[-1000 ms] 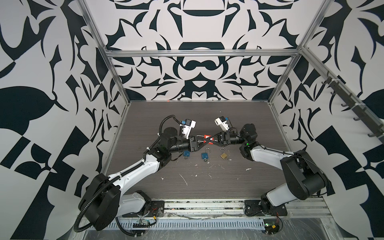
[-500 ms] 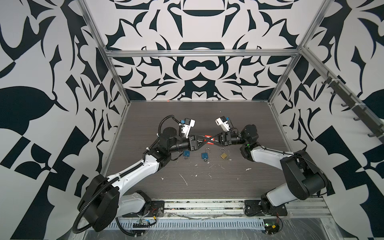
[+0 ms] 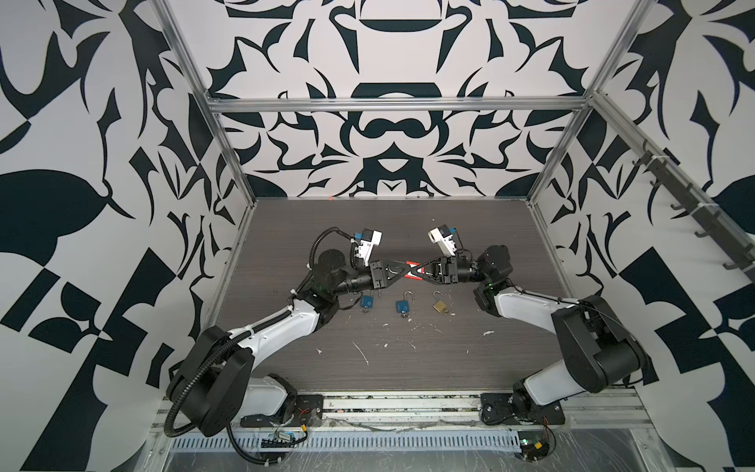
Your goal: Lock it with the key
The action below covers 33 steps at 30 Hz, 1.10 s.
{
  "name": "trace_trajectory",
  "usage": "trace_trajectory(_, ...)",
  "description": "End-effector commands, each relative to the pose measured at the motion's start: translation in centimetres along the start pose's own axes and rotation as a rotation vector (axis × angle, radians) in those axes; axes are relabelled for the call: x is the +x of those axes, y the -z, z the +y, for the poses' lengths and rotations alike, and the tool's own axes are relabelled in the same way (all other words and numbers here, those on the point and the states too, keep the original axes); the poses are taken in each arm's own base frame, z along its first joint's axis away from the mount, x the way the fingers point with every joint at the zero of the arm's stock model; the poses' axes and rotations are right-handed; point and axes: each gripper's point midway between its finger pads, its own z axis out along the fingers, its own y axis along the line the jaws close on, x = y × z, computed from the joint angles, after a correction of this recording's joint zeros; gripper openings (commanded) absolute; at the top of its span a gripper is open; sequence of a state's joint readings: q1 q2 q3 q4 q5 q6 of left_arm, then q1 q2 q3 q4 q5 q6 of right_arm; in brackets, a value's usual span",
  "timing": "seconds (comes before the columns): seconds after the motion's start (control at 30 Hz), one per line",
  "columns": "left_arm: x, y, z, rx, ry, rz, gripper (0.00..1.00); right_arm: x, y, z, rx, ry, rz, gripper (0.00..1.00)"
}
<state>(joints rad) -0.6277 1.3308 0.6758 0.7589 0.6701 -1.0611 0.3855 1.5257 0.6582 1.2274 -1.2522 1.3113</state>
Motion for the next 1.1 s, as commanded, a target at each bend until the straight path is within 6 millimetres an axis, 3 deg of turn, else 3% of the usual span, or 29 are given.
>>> trace_trajectory(0.0,-0.4,0.0,-2.9,0.101,-0.087,-0.014,0.16,0.8,-0.5,0.8,-0.021,0.007,0.031,0.00)
trace_trajectory(0.13,-0.4,0.1,-2.6,0.080,-0.087,-0.016,0.00,0.1,-0.5,1.1,-0.014,0.017,-0.008,0.10)
trace_trajectory(0.3,-0.7,0.8,-1.5,0.030,-0.070,-0.060,0.00,-0.9,-0.1,1.2,0.030,0.031,-0.050,0.34)
trace_trajectory(0.37,-0.9,1.1,-0.9,0.013,-0.059,-0.074,0.00,-1.1,0.1,1.1,0.049,0.034,-0.062,0.35)
trace_trajectory(0.4,-1.2,1.6,-1.8,0.028,-0.077,-0.092,0.00,-1.1,0.2,1.2,0.054,0.036,-0.067,0.36)
trace_trajectory(0.57,-1.4,2.0,-1.7,0.017,-0.077,-0.106,0.00,-1.2,0.7,1.3,0.062,0.036,-0.079,0.36)
trace_trajectory(0.67,-1.4,1.9,-1.6,0.020,-0.075,-0.105,0.00,-1.2,0.7,1.3,0.063,0.036,-0.081,0.31)
trace_trajectory(0.77,-1.4,1.7,-1.6,0.024,-0.072,-0.095,0.00,-1.3,0.7,1.3,0.062,0.035,-0.084,0.13)
trace_trajectory(0.93,-1.4,1.5,-1.6,0.027,-0.067,-0.084,0.00,-1.6,0.6,1.7,0.047,0.039,-0.087,0.00)
trace_trajectory(1.03,-1.4,1.4,-1.9,0.039,-0.070,-0.076,0.15,-1.7,0.6,1.7,0.041,0.036,-0.088,0.00)
trace_trajectory(1.07,-1.2,1.0,-1.1,0.032,-0.054,-0.059,0.19,-1.6,0.6,1.7,0.039,0.033,-0.088,0.00)
